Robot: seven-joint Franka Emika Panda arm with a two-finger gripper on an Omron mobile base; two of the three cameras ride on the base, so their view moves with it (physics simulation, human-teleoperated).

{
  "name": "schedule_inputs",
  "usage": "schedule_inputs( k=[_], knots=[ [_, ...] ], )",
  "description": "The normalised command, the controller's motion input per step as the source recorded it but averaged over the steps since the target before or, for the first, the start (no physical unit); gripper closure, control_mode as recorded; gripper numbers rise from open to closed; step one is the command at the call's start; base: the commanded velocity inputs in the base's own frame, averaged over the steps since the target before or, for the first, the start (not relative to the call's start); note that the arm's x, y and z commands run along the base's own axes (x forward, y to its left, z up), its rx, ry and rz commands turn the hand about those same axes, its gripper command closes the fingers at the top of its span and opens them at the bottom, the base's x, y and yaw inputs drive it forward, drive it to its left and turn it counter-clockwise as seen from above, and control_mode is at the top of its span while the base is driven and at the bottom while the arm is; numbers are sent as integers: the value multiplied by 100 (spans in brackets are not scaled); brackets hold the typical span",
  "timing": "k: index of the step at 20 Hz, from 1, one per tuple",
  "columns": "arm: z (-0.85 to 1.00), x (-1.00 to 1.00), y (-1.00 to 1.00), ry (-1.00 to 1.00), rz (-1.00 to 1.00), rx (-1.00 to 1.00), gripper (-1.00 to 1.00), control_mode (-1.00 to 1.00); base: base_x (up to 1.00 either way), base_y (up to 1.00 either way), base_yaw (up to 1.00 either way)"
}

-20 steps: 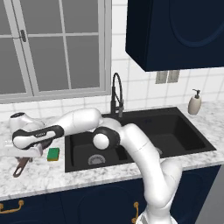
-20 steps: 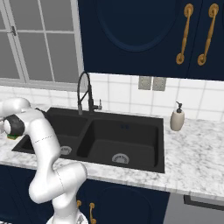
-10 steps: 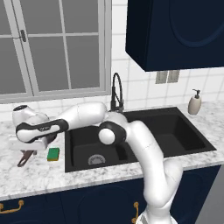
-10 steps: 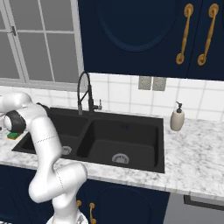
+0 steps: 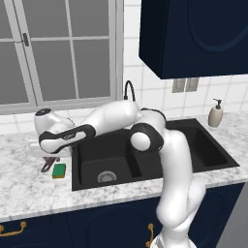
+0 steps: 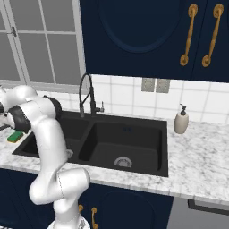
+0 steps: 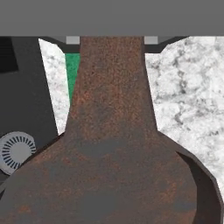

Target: Pick the pan and sponge and place them into the sink. Then turn on the water.

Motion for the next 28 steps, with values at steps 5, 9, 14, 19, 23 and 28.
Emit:
schedule_inputs(
  k=[5,9,14,19,23,28],
  knots=[
    [0,0,-100,-12,0,1,100,-100,0,0,0],
    [0,-3,-100,-2,-1,1,100,-100,0,0,0],
    [0,-3,-100,2,-7,0,100,-100,0,0,0],
    [-9,0,-77,4,-2,0,100,-100,0,0,0],
    [-29,0,-32,2,0,0,100,-100,0,0,0],
    [-48,0,-6,11,0,0,100,-100,0,0,0]
  ],
)
